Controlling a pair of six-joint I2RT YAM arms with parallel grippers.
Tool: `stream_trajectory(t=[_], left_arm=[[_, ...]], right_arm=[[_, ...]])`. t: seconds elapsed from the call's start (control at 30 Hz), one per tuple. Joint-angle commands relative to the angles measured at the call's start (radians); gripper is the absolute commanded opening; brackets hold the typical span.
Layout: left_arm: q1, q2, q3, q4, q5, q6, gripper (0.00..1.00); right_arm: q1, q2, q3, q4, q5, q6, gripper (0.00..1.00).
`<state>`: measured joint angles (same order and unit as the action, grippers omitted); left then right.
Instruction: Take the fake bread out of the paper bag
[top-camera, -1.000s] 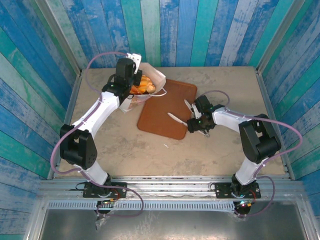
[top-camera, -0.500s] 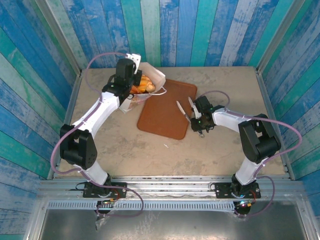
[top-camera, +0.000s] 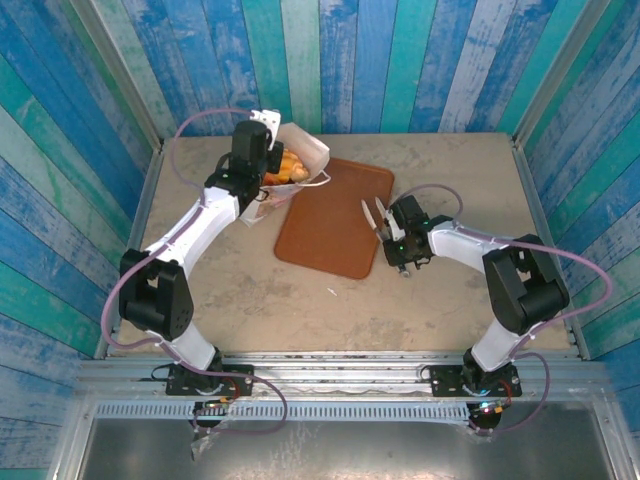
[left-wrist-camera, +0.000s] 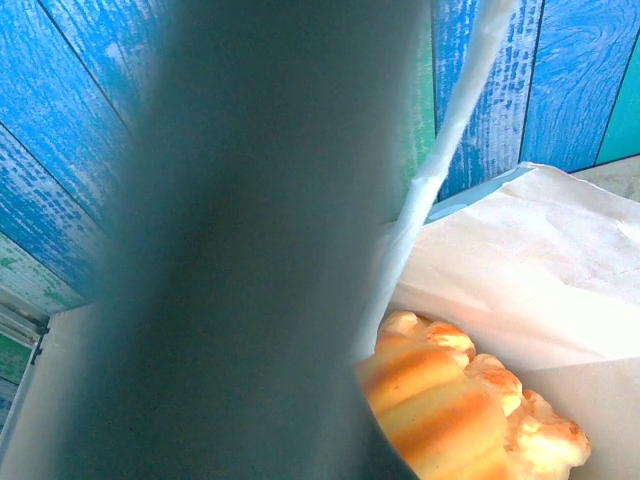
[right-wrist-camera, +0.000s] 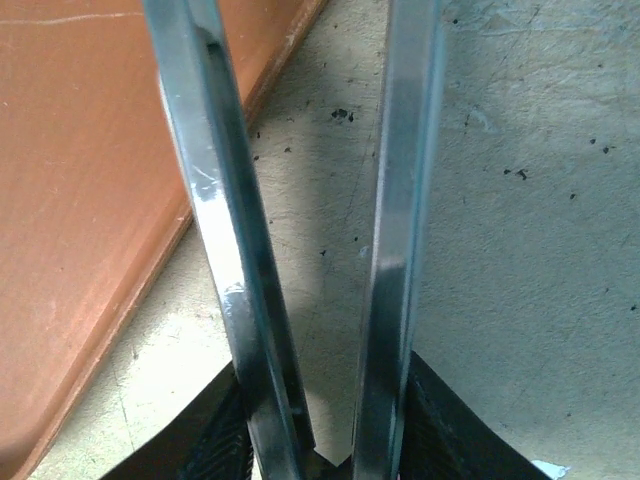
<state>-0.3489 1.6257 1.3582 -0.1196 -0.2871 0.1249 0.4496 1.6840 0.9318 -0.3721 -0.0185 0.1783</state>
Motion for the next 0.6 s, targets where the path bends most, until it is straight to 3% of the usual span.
stream_trajectory(t=[0.0,0.57], left_arm=[[-0.001,-0.078,-0.01,0.021,-0.026,-0.011,0.0],[-0.001,-0.077,-0.004,0.024,-0.029,-0.005,0.0]], right_arm=[[0.004,0.023,-0.004,0.004,0.019,0.01,0.41],[0.004,0.104,0.016,0.029,0.008,-0.005,0.68]])
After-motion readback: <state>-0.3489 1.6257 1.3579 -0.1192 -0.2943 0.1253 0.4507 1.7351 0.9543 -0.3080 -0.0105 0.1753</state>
